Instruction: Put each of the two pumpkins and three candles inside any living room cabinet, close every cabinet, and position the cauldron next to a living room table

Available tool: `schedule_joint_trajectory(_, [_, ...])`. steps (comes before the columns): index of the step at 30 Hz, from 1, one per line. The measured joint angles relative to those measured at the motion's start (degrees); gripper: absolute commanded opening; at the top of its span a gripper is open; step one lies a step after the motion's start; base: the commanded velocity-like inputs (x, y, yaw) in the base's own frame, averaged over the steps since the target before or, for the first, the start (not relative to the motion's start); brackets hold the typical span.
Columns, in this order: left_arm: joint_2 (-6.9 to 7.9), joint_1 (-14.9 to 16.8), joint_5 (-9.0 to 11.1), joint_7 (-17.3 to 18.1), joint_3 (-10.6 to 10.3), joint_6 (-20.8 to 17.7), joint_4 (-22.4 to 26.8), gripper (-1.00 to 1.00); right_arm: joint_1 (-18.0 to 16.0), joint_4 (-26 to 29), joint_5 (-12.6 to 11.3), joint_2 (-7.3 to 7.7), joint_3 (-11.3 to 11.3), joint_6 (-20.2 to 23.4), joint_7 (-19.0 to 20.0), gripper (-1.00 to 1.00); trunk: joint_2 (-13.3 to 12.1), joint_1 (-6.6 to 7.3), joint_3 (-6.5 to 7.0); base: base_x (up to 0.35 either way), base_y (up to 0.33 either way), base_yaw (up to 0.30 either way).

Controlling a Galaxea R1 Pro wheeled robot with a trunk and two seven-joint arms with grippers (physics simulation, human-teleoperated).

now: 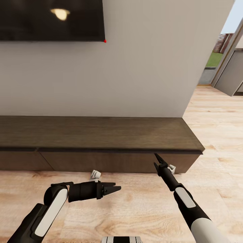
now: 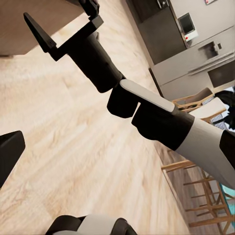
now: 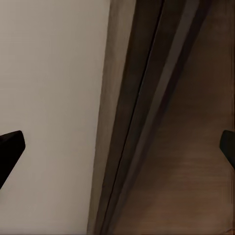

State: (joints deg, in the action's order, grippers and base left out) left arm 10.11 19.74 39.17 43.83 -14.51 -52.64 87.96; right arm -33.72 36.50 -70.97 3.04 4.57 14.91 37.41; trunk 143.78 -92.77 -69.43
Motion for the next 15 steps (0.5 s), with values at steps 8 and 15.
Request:
schedule_joint_trajectory(8, [0.05,0.00,0.12,0.07,0.04,-0.09,0.15,1.00,0.00,0.00,-0.06,0.02,0.93,0.01,0.09,1.00,0.10,-0.18,-1.56,0.000,0.000,0.000])
schedule_joint_trajectory(15, [0.18,0.00,0.39,0.19,0.04,-0.10,0.42,1.00,0.00,0.00,-1.06,0.04,1.32,0.01,0.10,1.00,0.16,-0.31,-2.66,0.000,0.000,0.000])
